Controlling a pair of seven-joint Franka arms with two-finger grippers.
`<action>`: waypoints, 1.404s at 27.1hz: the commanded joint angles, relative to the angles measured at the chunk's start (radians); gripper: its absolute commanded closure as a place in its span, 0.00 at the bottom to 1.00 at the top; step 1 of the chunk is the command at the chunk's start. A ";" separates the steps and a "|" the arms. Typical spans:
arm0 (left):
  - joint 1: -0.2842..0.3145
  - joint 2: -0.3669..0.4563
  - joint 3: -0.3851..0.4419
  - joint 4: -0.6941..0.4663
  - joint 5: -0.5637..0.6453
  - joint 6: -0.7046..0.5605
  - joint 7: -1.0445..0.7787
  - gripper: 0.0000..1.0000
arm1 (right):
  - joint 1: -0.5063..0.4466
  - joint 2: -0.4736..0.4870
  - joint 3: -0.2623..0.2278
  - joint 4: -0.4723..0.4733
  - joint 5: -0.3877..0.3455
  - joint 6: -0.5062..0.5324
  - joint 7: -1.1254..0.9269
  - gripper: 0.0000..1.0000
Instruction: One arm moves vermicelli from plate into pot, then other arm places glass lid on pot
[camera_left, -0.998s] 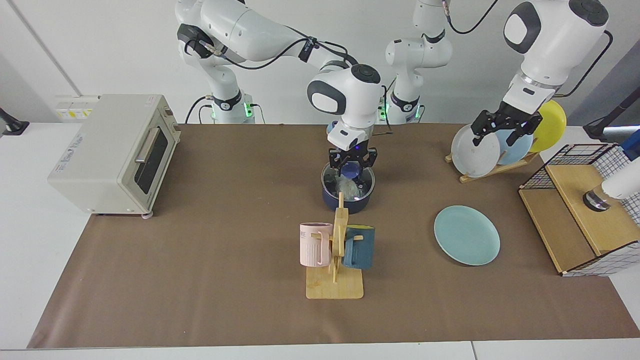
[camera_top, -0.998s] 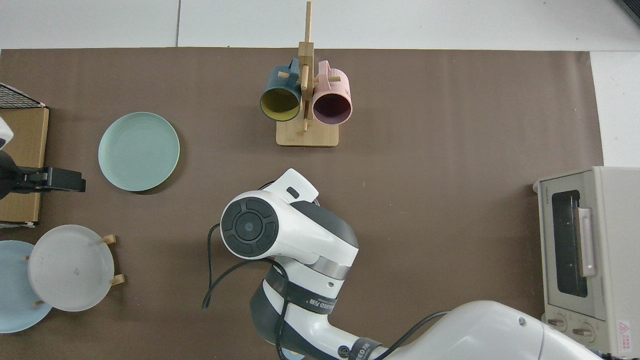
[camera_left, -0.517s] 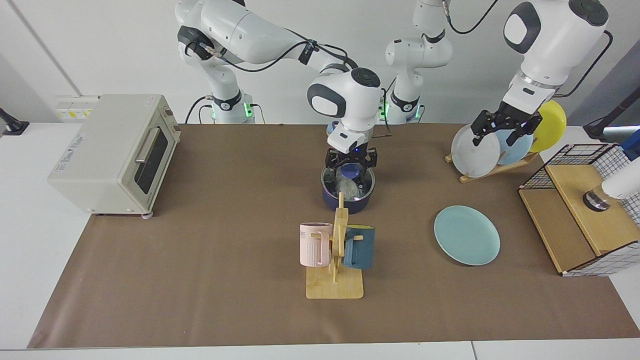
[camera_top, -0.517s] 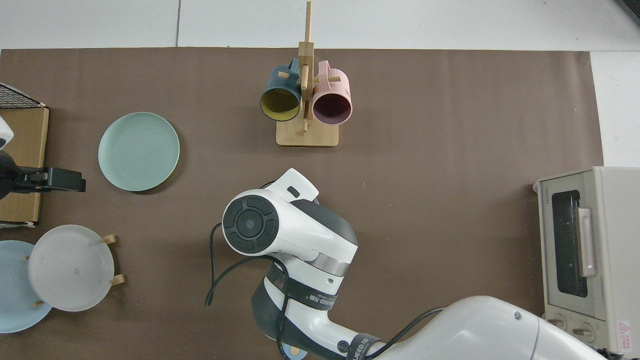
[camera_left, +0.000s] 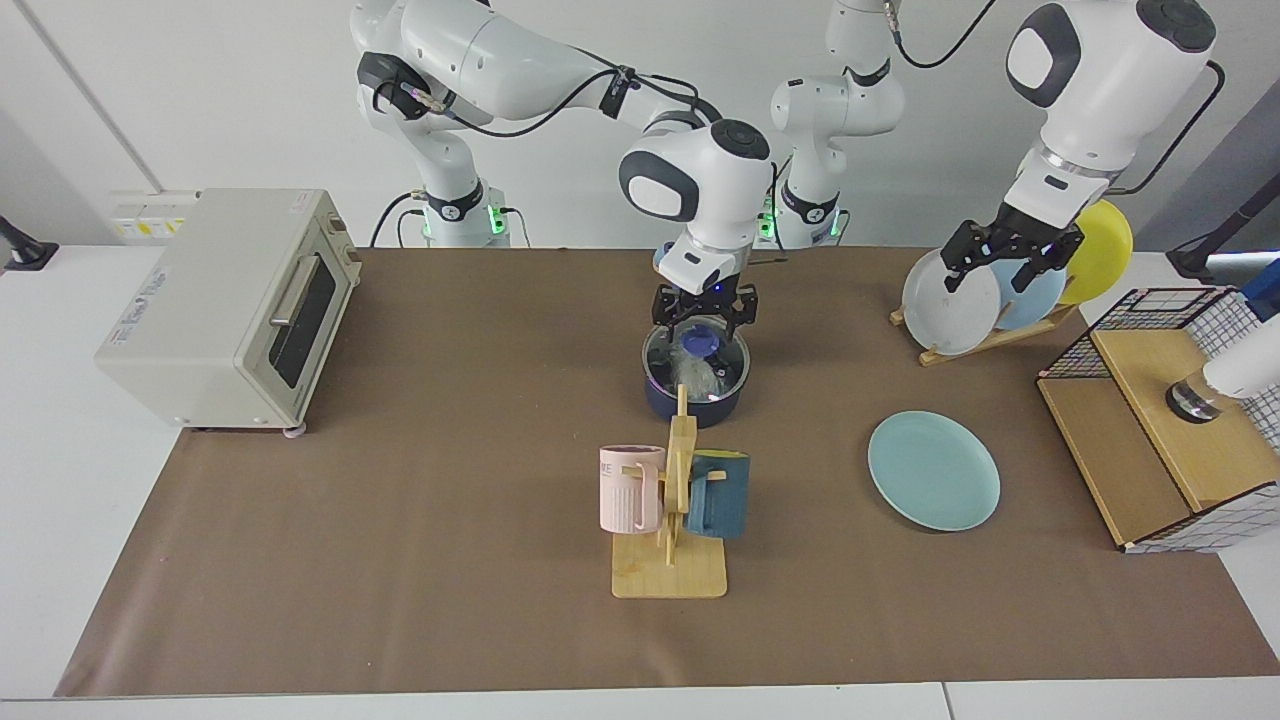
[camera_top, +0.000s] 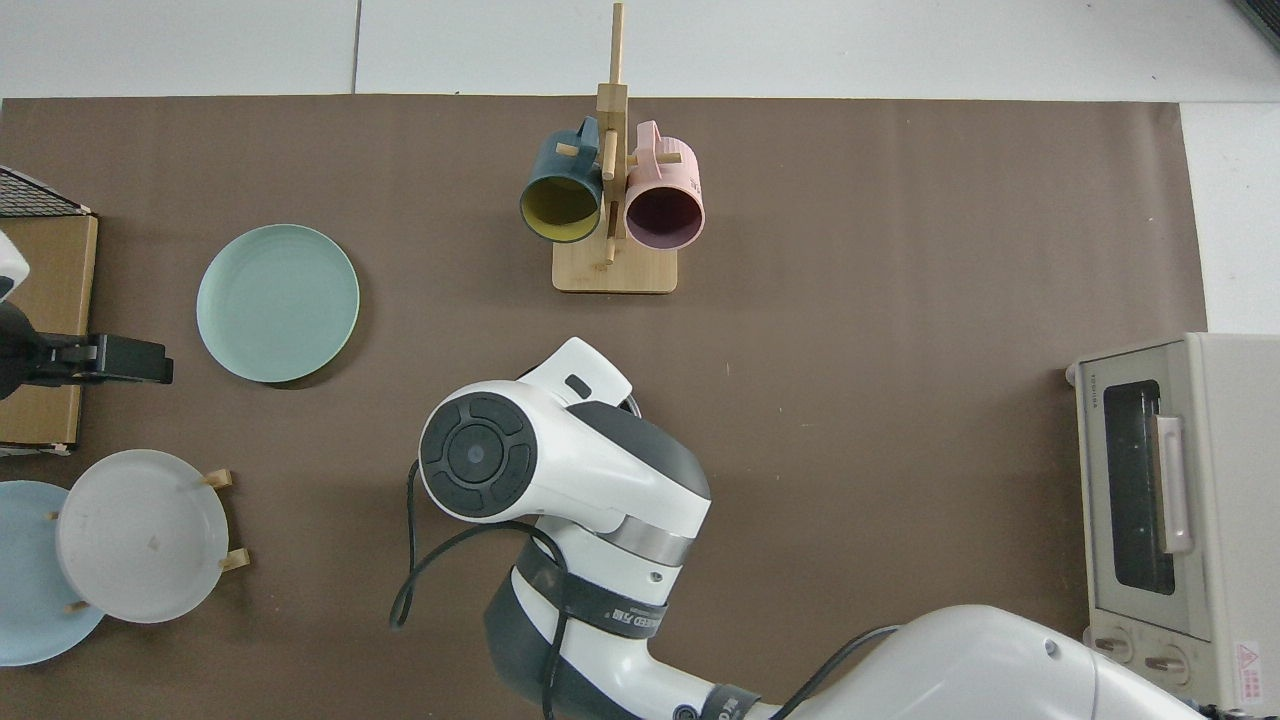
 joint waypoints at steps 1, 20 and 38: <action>-0.009 0.011 -0.004 0.019 0.013 0.003 -0.001 0.00 | -0.018 -0.036 0.043 0.024 -0.007 -0.087 0.010 0.01; -0.012 0.011 -0.010 0.022 0.013 0.003 -0.003 0.00 | 0.029 -0.312 -0.301 0.166 0.298 -0.286 -0.337 0.01; -0.016 0.011 -0.009 0.022 0.013 0.004 -0.009 0.00 | 0.054 -0.445 -0.720 -0.059 0.476 -0.093 -0.576 0.01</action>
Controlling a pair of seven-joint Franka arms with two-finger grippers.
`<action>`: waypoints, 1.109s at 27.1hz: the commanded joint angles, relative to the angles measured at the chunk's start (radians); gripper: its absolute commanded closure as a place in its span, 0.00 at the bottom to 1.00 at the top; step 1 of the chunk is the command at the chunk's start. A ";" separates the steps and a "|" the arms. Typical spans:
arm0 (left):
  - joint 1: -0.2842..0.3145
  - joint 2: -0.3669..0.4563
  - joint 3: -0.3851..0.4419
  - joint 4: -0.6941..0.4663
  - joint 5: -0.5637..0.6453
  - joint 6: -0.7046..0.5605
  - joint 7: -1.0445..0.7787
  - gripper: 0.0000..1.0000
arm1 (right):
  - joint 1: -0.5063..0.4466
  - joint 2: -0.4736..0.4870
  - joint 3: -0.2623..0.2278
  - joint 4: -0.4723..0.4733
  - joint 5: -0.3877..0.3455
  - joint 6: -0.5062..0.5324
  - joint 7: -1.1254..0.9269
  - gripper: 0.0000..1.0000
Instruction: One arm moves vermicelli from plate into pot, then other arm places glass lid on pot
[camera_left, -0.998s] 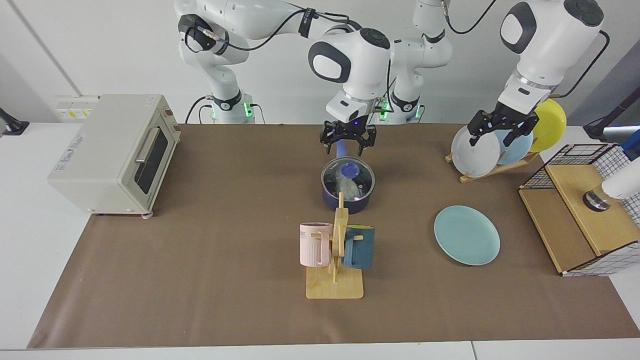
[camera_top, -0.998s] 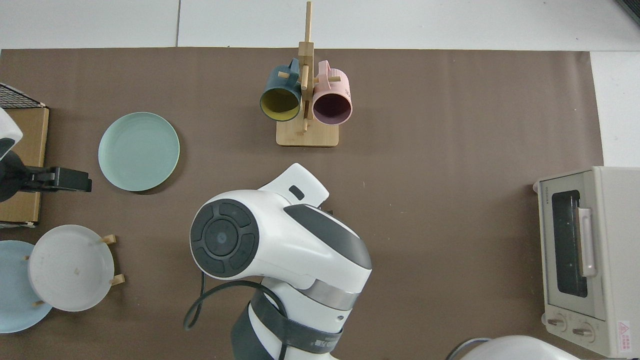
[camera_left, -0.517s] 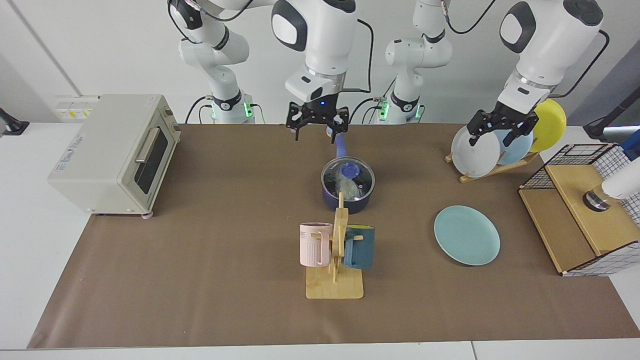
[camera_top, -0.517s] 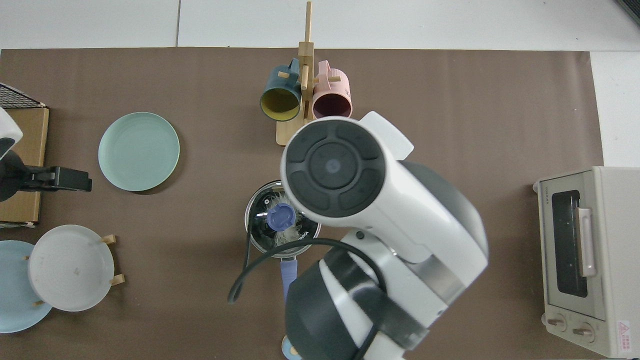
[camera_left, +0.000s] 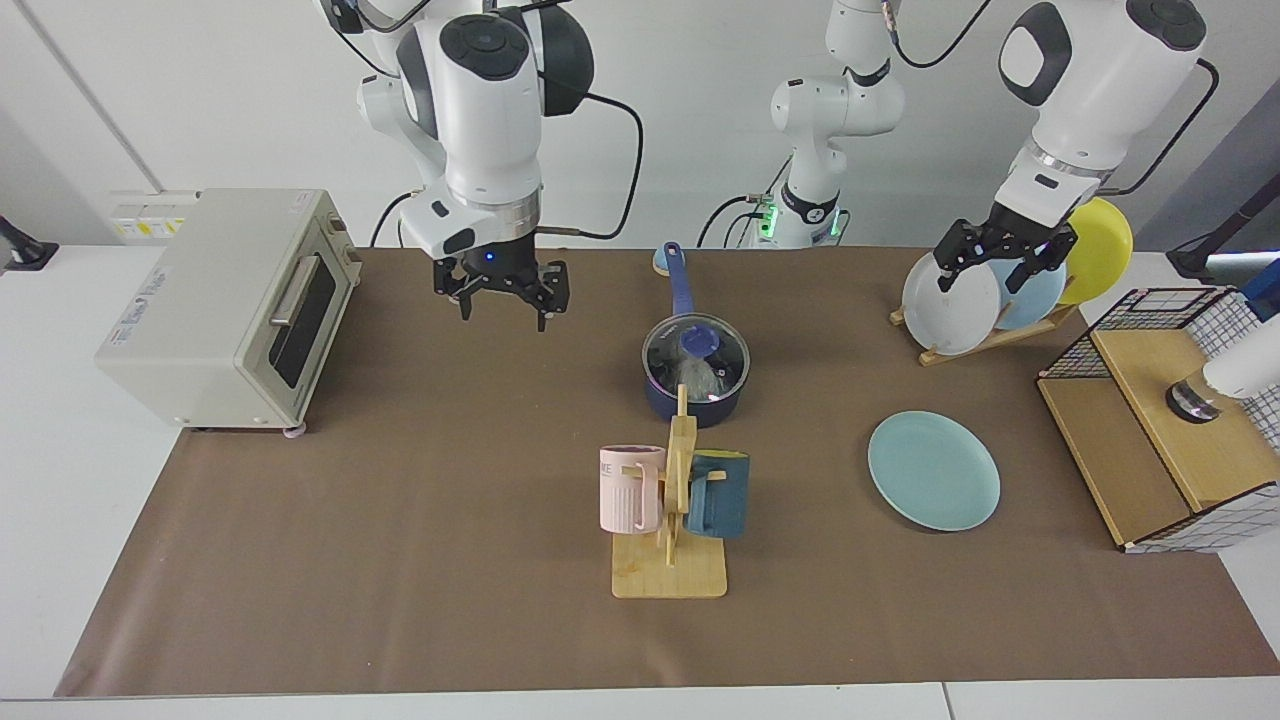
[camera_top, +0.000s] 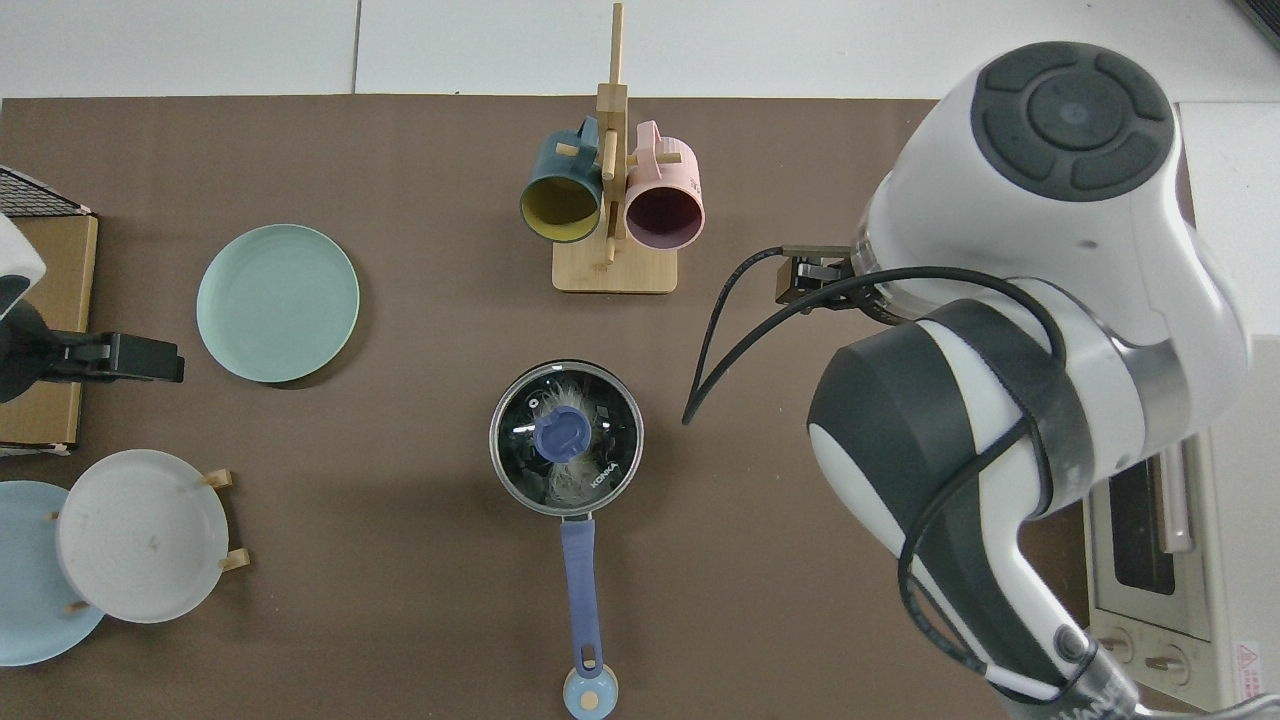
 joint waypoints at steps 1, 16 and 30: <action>-0.015 0.011 0.006 0.019 0.013 0.003 -0.009 0.00 | 0.004 -0.110 -0.078 -0.202 0.052 0.157 -0.106 0.01; -0.013 0.011 0.006 0.019 0.013 0.003 -0.004 0.00 | 0.004 -0.227 -0.244 -0.315 0.124 0.182 -0.332 0.01; -0.015 0.006 0.004 0.022 0.018 -0.006 -0.003 0.00 | 0.002 -0.303 -0.296 -0.402 0.193 0.172 -0.437 0.01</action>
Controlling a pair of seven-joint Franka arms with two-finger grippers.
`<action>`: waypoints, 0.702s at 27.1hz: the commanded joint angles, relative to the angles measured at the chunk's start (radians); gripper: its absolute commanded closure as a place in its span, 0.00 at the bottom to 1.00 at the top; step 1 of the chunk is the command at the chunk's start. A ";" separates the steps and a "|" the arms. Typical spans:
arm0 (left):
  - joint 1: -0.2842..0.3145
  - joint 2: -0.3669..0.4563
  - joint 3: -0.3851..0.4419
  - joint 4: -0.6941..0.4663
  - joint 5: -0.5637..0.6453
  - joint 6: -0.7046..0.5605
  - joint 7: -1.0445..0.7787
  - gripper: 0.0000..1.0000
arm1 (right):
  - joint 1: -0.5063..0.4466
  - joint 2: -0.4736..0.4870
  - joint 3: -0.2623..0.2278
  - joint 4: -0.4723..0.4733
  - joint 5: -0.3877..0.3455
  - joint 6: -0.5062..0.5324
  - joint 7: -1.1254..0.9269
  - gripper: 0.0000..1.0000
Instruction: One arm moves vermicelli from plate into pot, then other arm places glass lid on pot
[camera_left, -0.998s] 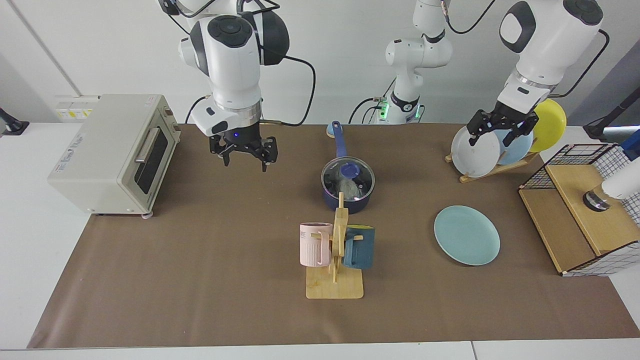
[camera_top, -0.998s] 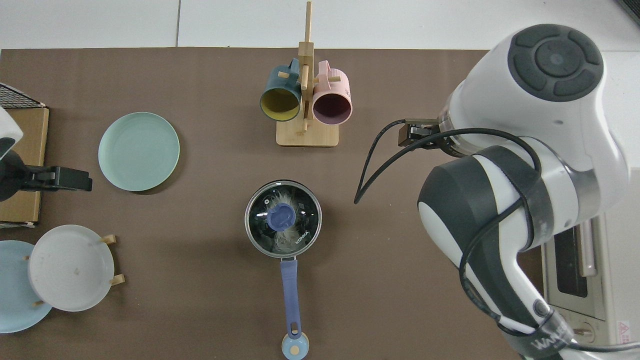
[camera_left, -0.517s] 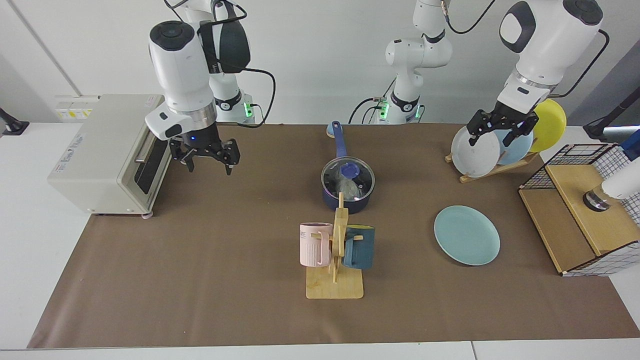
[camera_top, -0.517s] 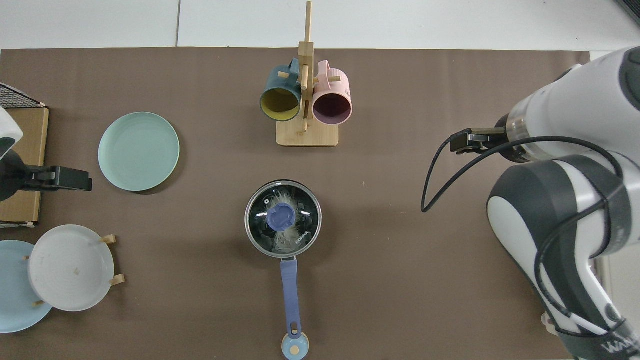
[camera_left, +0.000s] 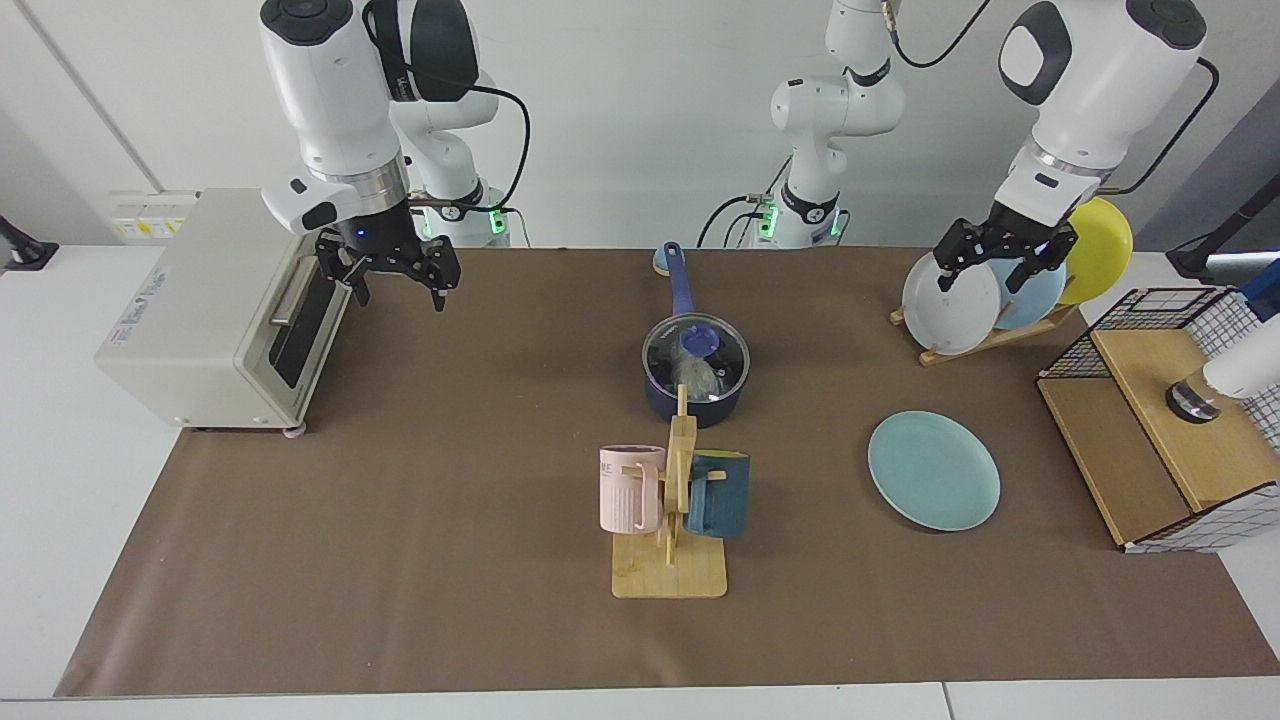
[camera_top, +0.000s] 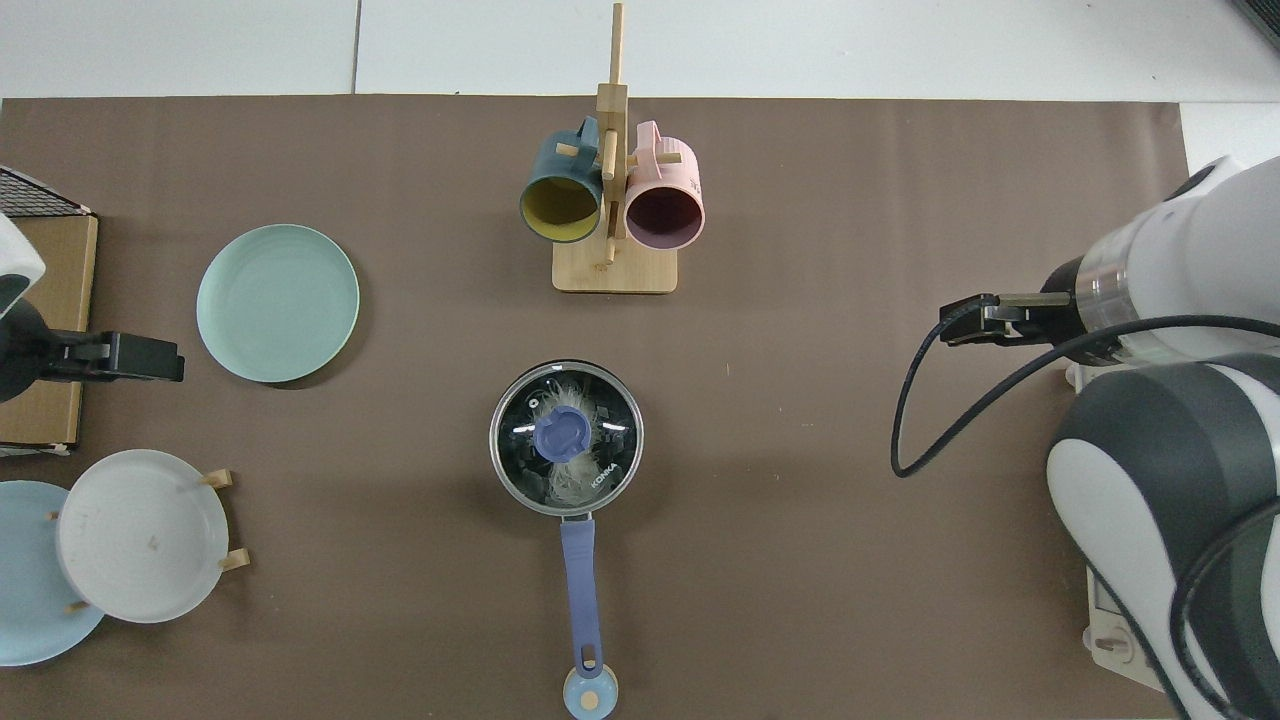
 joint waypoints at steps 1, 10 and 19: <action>-0.014 0.005 0.005 0.020 0.018 -0.010 -0.002 0.00 | -0.002 -0.051 -0.062 -0.093 0.069 0.054 -0.142 0.01; -0.007 0.003 0.006 0.021 0.024 -0.014 -0.001 0.00 | -0.002 -0.045 -0.069 -0.084 0.068 0.051 -0.170 0.01; -0.003 0.003 0.008 0.021 0.024 -0.014 -0.001 0.00 | -0.002 -0.039 -0.069 -0.069 0.055 0.035 -0.168 0.01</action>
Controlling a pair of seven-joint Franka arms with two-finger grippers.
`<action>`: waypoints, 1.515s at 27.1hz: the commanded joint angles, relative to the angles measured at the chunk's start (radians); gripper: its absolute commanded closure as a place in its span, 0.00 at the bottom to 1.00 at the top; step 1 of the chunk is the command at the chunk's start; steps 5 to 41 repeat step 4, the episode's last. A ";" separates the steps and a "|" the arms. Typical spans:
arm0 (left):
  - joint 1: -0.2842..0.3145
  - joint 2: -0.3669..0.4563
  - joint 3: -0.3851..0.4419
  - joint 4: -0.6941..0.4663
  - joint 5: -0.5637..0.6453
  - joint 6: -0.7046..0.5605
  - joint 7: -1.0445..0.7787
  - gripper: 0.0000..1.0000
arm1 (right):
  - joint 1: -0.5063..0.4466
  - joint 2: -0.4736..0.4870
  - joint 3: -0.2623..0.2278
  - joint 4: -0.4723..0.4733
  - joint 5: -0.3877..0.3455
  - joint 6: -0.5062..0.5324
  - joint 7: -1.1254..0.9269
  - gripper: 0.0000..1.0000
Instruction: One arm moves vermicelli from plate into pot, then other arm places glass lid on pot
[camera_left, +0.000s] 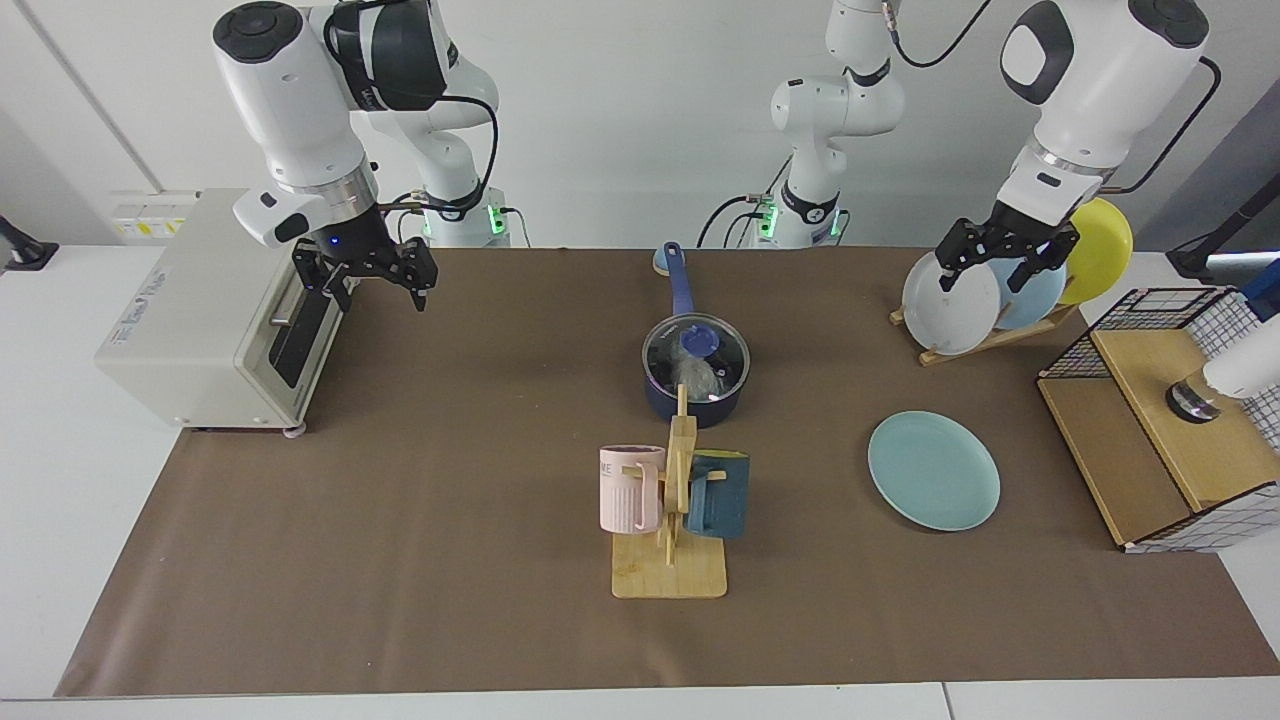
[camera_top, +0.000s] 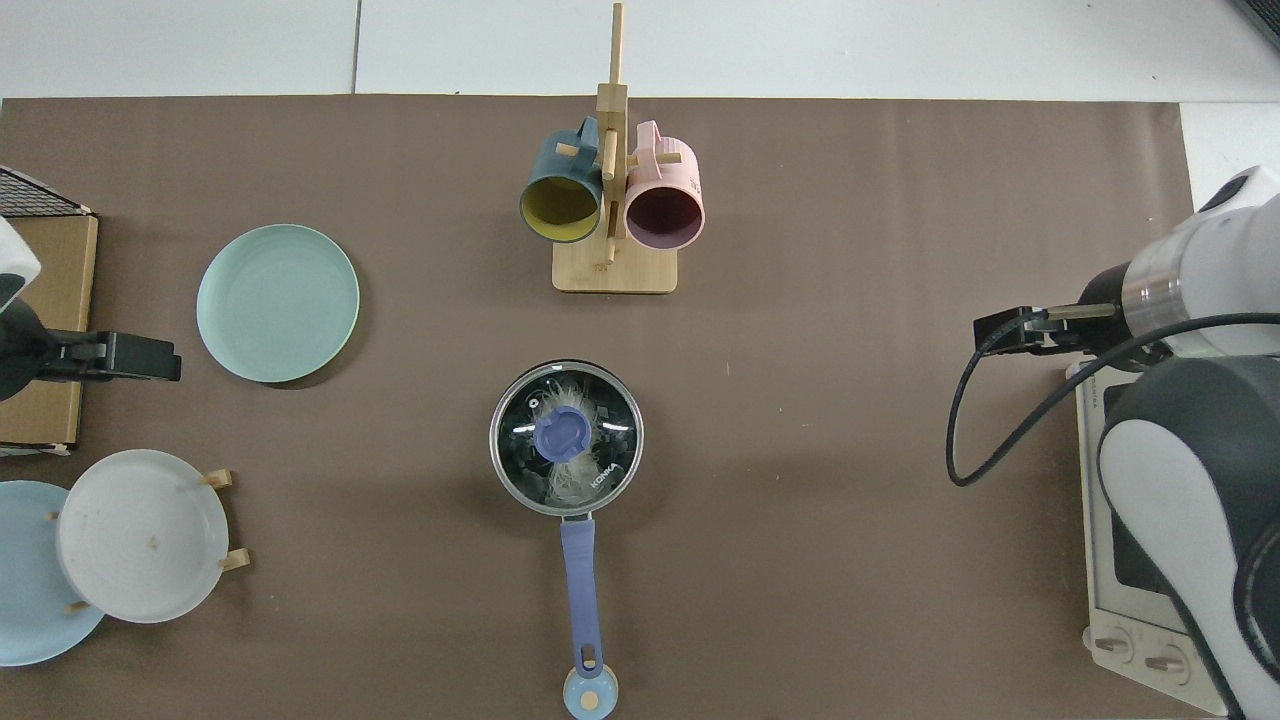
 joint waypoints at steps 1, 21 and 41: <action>-0.004 0.003 0.005 0.019 0.023 -0.013 -0.001 0.00 | -0.003 -0.016 -0.002 -0.012 0.015 0.012 -0.036 0.01; -0.004 0.003 0.007 0.019 0.023 -0.012 -0.001 0.00 | -0.003 -0.014 -0.002 -0.008 0.015 0.012 -0.033 0.01; -0.004 0.003 0.007 0.019 0.023 -0.012 -0.001 0.00 | -0.003 -0.014 -0.002 -0.008 0.015 0.012 -0.033 0.01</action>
